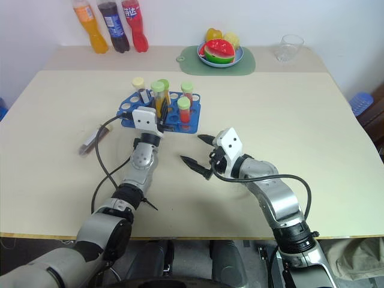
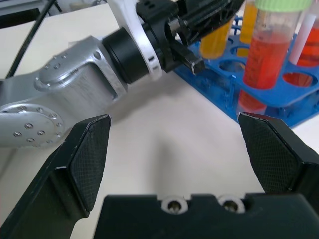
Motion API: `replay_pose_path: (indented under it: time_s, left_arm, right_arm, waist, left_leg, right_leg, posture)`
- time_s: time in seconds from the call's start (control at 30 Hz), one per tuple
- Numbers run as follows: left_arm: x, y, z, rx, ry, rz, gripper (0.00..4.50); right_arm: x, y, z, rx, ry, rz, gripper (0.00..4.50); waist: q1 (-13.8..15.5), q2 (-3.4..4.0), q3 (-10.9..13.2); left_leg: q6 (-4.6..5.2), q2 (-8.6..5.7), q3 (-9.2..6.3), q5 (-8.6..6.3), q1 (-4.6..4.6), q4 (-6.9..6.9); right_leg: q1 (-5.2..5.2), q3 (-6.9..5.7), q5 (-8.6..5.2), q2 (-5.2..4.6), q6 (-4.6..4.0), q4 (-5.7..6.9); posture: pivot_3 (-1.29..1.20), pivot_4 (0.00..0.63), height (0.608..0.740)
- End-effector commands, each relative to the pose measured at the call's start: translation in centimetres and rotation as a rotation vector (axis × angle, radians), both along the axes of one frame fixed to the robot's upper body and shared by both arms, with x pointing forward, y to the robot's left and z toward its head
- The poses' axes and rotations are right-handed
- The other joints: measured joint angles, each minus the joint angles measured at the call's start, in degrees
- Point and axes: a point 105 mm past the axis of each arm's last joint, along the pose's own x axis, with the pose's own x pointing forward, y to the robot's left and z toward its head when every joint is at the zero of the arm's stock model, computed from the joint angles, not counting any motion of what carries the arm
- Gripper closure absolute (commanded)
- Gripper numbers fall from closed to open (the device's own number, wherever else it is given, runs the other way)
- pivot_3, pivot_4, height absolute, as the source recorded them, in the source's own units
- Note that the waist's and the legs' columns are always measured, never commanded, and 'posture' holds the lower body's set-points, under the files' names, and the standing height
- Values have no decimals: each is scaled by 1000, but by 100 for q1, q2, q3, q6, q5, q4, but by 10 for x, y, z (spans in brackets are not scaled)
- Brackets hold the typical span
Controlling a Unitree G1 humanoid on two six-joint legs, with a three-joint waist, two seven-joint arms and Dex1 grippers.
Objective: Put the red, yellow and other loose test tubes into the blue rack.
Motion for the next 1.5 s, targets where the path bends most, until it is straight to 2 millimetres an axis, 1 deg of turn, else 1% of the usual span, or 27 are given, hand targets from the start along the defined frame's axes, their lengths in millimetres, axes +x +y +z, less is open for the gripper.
replay_pose_path:
  time_s: [0.03, 0.07, 0.13, 0.17, 0.27, 0.3, 0.33, 0.47, 0.53, 0.6, 0.63, 0.7, 0.77, 0.83, 0.9, 0.93, 1.0, 1.1, 1.13, 1.23, 1.3, 1.37, 1.5]
  left_arm:
    - [1, 5, 9, -25, -35, 17, 3716]
    - [1, 3, 8, -34, -25, -2, 3716]
    - [1, 1, 6, -43, -11, -31, 2657]
    - [1, 1, 7, -50, -13, -37, 2235]
    - [-1, 7, 13, -77, -39, -24, 736]
    - [-2, 10, 16, -90, -47, -20, 148]
    - [-3, 13, 20, -103, -60, -17, 26]
    - [-19, 22, 44, -94, -147, -42, 26]
    - [-33, 29, 63, -94, -189, -80, 26]
    - [-46, 45, 85, -115, -199, -104, 26]
    - [-52, 58, 93, -108, -167, -109, 26]
    - [-60, 75, 101, -99, -89, -120, 26]
    - [-62, 94, 99, -78, 49, -122, 26]
    - [-64, 114, 99, -19, 153, -101, 26]
    - [-65, 139, 91, 49, 341, -82, 26]
    - [-66, 155, 85, 70, 469, -70, 26]
    - [-67, 176, 81, 102, 625, -48, 26]
    - [-61, 194, 80, 122, 760, -1, 26]
    - [-57, 199, 81, 145, 792, 22, 26]
    - [-49, 205, 65, 202, 971, -24, 26]
    - [-46, 212, 42, 215, 1134, -36, 26]
    - [-41, 209, 29, 199, 1216, -88, 26]
    - [-32, 203, 18, 245, 1297, -134, 26]
  right_arm:
    - [-4, 5, 12, 28, -42, 17, 0]
    - [-4, 6, 12, 29, -42, 17, 0]
    - [-3, 6, 13, 30, -42, 18, 0]
    - [-3, 7, 13, 32, -42, 19, 0]
    - [-3, 8, 14, 37, -45, 21, 0]
    - [-3, 8, 15, 39, -46, 21, 0]
    - [-3, 9, 16, 44, -48, 19, 0]
    - [-3, 8, 20, 64, -54, 13, 0]
    - [-3, 7, 22, 70, -55, 10, 0]
    - [-2, 4, 22, 69, -55, 1, 0]
    - [-2, 1, 22, 66, -54, -4, 0]
    - [-1, -2, 21, 61, -53, -10, 0]
    - [0, -5, 21, 56, -52, -15, 0]
    - [2, -8, 21, 51, -51, -17, 0]
    - [4, -10, 20, 45, -50, -17, 0]
    - [4, -10, 20, 42, -50, -12, 0]
    - [6, -8, 20, 38, -50, 1, 0]
    - [7, -4, 20, 36, -55, 23, 0]
    - [8, -2, 21, 34, -59, 30, 0]
    - [11, 0, 24, 36, -72, 38, 0]
    - [11, 0, 24, 34, -76, 38, 0]
    - [11, 0, 23, 30, -79, 38, 0]
    - [7, 0, 21, 34, -79, 31, 0]
  waist:
    - [0, 0, 0]
    - [0, 0, 0]
    - [3, 0, 0]
    - [3, 0, 0]
    - [6, 0, 0]
    - [6, 0, 0]
    - [6, 0, 0]
    - [-4, 0, 0]
    - [-8, 0, 0]
    - [-12, 0, 0]
    - [-16, 0, 0]
    - [-28, 1, 0]
    - [-31, 2, -1]
    - [-30, 2, -1]
    - [-37, 0, 1]
    - [-38, -1, 2]
    - [-48, -1, 4]
    - [-5, -1, 4]
    - [6, -2, 4]
    - [-10, -2, 4]
    - [-25, -1, 4]
    - [-31, 1, 5]
    - [-36, -6, 8]
  left_leg:
    - [0, 0, 0, 0, 0, 0]
    - [0, 0, 0, 0, 0, 0]
    - [0, 0, 0, 0, 0, 0]
    - [0, 0, 0, 0, 0, 0]
    - [0, 0, 0, 0, -1, 0]
    - [0, 0, 0, 0, -1, 0]
    - [0, 0, 0, 0, -1, 0]
    - [0, 2, -1, 0, -1, 0]
    - [0, 3, -2, 0, 0, 0]
    - [-1, 5, -2, 0, -1, 0]
    - [-1, 7, -3, 0, -1, 0]
    - [-1, 11, -5, 0, 0, 0]
    - [0, 14, -7, 0, 4, 0]
    - [0, 15, -8, 0, 9, 0]
    - [0, 15, -5, 0, 11, 0]
    - [0, 16, -7, 0, 11, 0]
    - [0, 18, -7, 0, 12, -2]
    - [1, 18, -6, -1, 13, -3]
    - [0, 18, -6, 0, 13, -2]
    - [-1, 17, -6, 0, 10, -3]
    - [-1, 16, 0, 0, 13, -9]
    - [-1, 16, 1, 0, 15, -11]
    - [0, 18, -1, 0, 3, -8]
  right_leg:
    - [0, 0, 0, 0, 0, 0]
    - [0, 0, 0, 0, 0, 0]
    - [0, 0, 0, 0, 0, 0]
    - [0, 0, 0, 0, 0, 0]
    - [0, 0, 0, 0, 0, 0]
    - [0, 0, 0, 0, 0, 0]
    - [0, 0, 0, 0, 0, 0]
    - [0, 0, 0, 0, 0, 1]
    - [0, 0, 0, 1, 0, 2]
    - [0, 1, 0, 1, 0, 4]
    - [-1, 1, 0, 1, 0, 4]
    - [-2, 1, 0, 4, -1, 8]
    - [-1, 2, -1, 6, -1, 13]
    - [1, 2, -1, 8, -2, 14]
    - [4, 1, -1, 10, -2, 13]
    - [3, 1, -2, 14, -2, 14]
    - [3, 1, -2, 19, -3, 12]
    - [4, 1, -3, 21, -3, 12]
    - [5, 0, -3, 20, -3, 12]
    - [6, -2, -3, 21, -3, 8]
    - [5, 1, -3, 21, -4, 8]
    - [4, 1, -4, 23, -4, 10]
    - [-6, 1, -4, 27, -5, 11]
  posture:
    - [0, 150, 734]
    - [0, 150, 734]
    - [0, 150, 734]
    - [0, 150, 734]
    - [0, 150, 734]
    - [0, 150, 734]
    - [0, 150, 734]
    - [0, 150, 734]
    - [0, 150, 734]
    - [0, 150, 734]
    - [0, 150, 734]
    - [0, 150, 734]
    - [0, 150, 734]
    - [0, 150, 734]
    - [0, 150, 734]
    - [0, 150, 734]
    - [0, 150, 734]
    - [0, 150, 734]
    - [0, 150, 734]
    - [0, 150, 734]
    - [0, 150, 734]
    - [0, 150, 734]
    - [0, 150, 734]
